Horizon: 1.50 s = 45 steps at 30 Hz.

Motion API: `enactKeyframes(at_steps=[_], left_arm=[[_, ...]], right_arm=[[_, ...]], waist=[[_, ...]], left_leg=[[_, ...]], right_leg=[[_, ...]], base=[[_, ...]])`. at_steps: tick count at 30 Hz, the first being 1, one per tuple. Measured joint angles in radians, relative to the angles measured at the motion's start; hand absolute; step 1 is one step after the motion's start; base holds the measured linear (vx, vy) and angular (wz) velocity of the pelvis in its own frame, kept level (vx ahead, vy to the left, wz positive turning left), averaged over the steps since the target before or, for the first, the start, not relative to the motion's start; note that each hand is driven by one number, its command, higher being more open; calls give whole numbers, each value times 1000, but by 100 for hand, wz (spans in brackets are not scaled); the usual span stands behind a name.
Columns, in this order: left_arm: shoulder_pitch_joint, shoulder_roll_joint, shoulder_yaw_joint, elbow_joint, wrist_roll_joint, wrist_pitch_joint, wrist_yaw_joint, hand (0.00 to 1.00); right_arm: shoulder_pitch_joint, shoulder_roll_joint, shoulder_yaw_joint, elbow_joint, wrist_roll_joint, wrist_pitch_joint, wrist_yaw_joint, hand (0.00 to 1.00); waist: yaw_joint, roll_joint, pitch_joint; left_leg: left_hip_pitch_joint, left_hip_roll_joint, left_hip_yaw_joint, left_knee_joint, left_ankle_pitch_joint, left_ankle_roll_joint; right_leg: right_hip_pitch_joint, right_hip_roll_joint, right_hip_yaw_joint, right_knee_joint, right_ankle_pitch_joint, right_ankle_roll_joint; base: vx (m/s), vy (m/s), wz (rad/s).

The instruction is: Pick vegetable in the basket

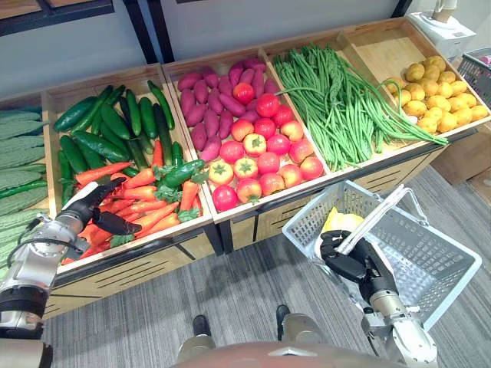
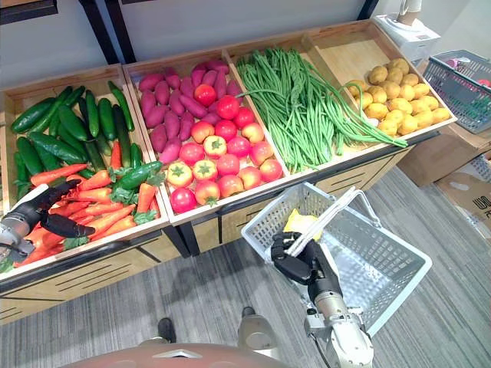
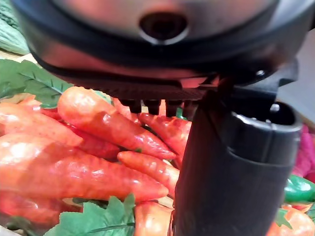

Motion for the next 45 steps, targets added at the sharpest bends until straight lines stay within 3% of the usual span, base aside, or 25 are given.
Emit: enactKeyframes(at_steps=[13,19,20,23,30,45], left_arm=[[0,11,11,73,304,-65,-15,100],[8,37,49,119,431,-70,19,100],[5,35,50,129,443,-70,23,0],[-6,32,55,155,469,-69,54,0],[-74,52,169,181,524,-42,142,0],[-96,32,112,202,516,-20,96,0]], right_arm=[[2,-1,23,0,20,0,49,0],[0,-19,67,0,21,1,77,0],[-2,-33,73,0,22,3,81,0],[-1,-67,81,0,36,6,86,0],[-20,-89,86,0,43,6,98,0],[-19,-39,96,-6,41,6,89,0]], waist=[[7,2,5],[6,-15,26],[6,-13,30],[1,-10,33],[-21,-47,74],[-38,-51,79]], left_leg=[[18,5,58,13,-12,-3],[19,20,126,29,-20,-9],[18,21,136,32,-22,-9],[6,21,144,32,-28,-17],[-23,30,140,45,-24,-17],[-35,31,83,50,-20,-8]], right_leg=[[-11,13,59,-8,15,6],[-43,41,128,-16,45,6],[-46,42,137,-23,50,7],[-62,43,146,-26,59,12],[-76,40,151,-47,84,17],[-34,33,102,-96,105,14]], base=[[-17,-6,-14],[-32,-12,-34],[-40,-6,-22],[-51,-5,-12],[-26,-5,-2],[21,5,8]])
